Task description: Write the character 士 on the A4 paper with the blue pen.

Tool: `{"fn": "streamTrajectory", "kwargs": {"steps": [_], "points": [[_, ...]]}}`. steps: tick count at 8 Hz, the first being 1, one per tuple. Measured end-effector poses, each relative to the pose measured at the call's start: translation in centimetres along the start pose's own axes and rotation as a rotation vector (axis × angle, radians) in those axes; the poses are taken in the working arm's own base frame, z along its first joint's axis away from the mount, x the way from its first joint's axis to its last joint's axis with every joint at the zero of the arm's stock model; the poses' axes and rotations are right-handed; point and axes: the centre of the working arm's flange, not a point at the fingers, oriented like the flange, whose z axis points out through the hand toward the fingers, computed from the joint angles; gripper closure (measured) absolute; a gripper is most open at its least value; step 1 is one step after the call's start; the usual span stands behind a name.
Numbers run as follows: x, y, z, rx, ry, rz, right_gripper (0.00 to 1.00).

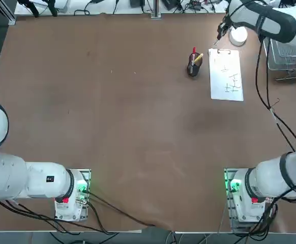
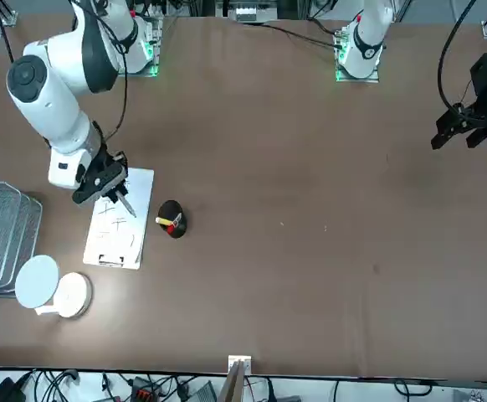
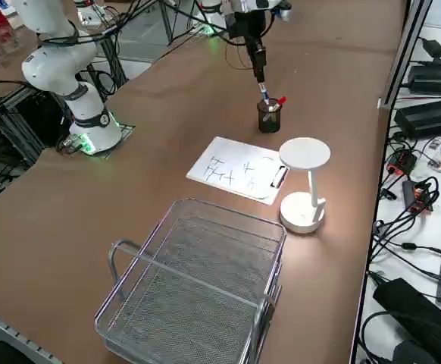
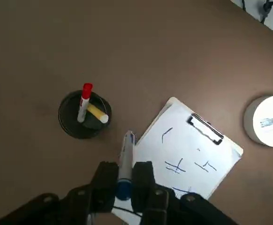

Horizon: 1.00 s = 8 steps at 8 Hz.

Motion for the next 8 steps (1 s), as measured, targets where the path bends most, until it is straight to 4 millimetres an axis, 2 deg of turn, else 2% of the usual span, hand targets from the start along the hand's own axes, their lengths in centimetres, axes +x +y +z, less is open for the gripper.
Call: {"fn": "streamTrajectory", "kwargs": {"steps": [4,8], "points": [[2.6,-3.6,1.9,0.039,-0.014,0.168,0.80],[2.8,-4.7,4.2,0.093,-0.057,0.280,0.80]]}}
